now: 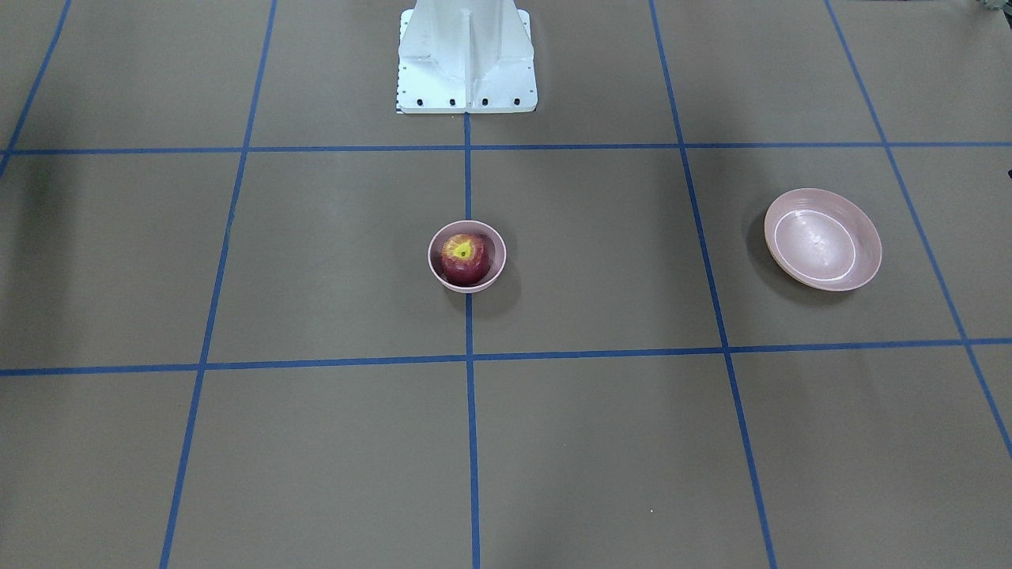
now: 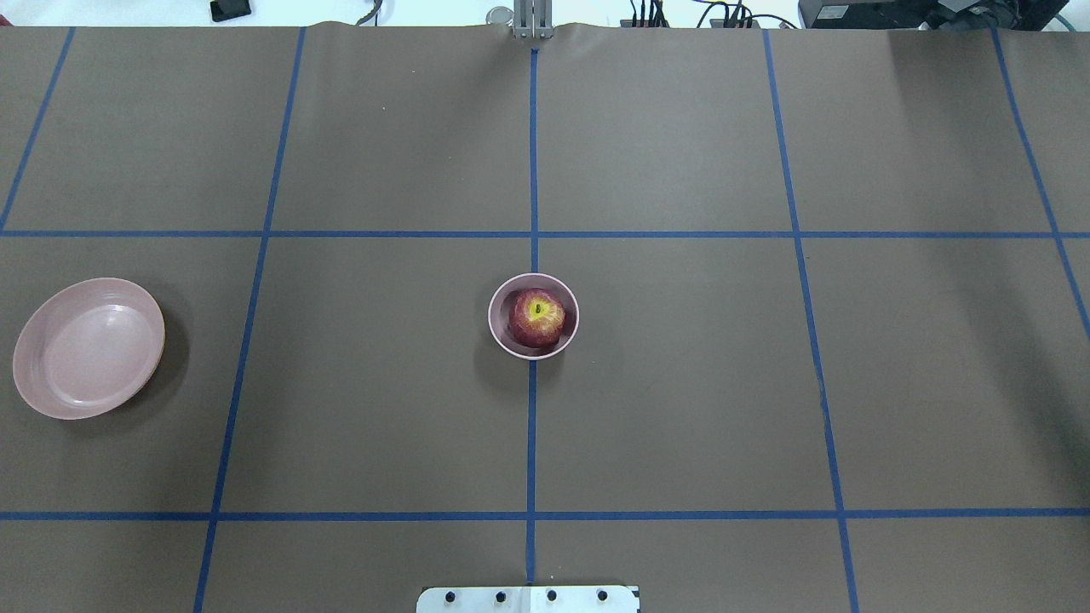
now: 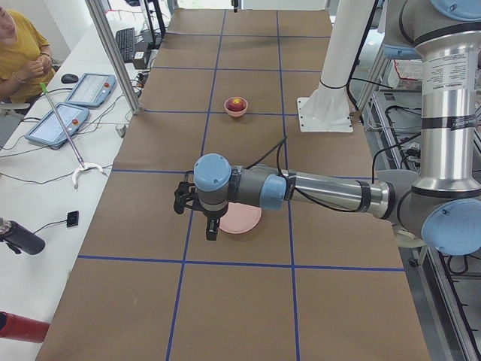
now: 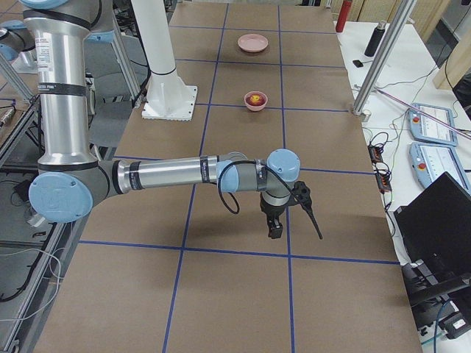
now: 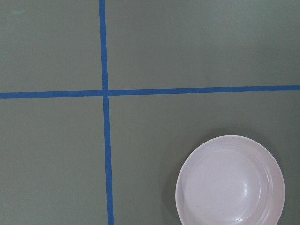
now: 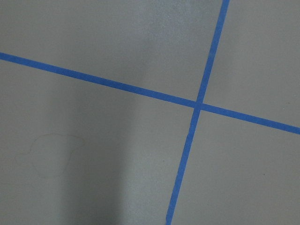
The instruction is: Move apple from plate to bowl
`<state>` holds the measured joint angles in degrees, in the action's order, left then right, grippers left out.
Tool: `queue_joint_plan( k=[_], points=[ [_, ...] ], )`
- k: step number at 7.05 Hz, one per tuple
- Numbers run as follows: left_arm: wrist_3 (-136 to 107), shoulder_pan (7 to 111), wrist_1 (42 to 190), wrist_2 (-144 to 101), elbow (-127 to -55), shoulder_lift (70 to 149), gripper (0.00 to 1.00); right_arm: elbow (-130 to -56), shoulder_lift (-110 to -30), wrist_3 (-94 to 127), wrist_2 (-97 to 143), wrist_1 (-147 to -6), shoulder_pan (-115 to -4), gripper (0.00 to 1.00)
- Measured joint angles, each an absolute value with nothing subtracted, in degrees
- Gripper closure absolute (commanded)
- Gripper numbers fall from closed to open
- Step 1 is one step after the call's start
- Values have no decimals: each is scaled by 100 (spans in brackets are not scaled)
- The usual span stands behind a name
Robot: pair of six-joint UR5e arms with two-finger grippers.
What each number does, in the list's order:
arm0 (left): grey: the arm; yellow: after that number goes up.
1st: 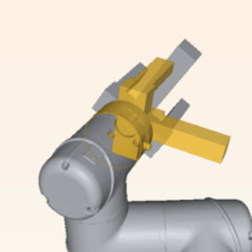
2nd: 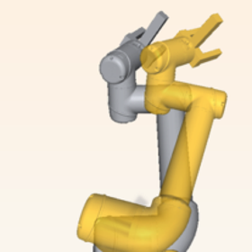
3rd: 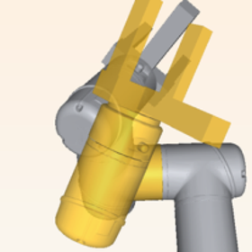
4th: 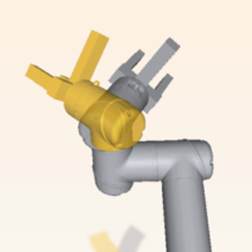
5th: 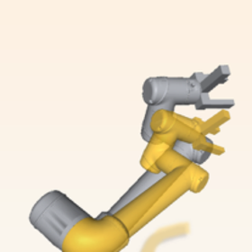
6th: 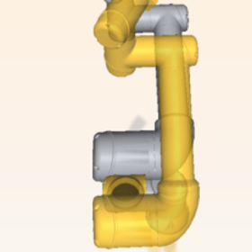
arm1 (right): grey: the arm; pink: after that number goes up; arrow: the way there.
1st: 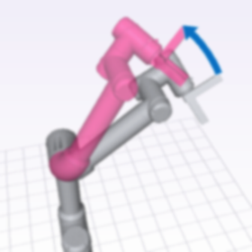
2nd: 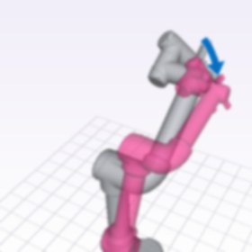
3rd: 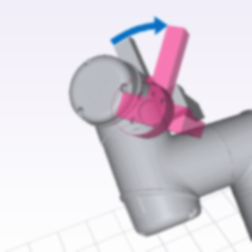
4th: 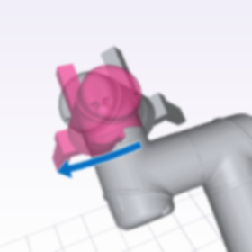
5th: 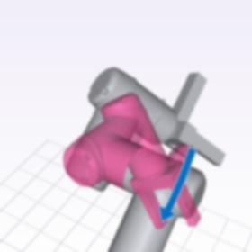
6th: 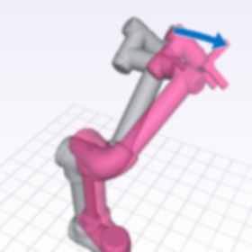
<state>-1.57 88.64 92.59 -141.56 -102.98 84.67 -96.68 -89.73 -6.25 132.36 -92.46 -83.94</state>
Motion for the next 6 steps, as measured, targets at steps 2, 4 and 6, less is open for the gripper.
queue_joint_plan(
  k=[2, 4, 6],
  points=[
    [1123, 8879, 9200, -13556, -10313, 8423, 2, -9668, -8974, -624, 13236, -9246, -8394, 0],
    [1530, 8874, 9177, -13370, -10309, 8423, 2, -9668, -8979, -619, 13242, -9246, -8393, 0],
    [1622, 8866, 9235, -13369, -10339, 8426, 2, -9668, -8994, -615, 13249, -9246, -8394, 0]
  ],
)
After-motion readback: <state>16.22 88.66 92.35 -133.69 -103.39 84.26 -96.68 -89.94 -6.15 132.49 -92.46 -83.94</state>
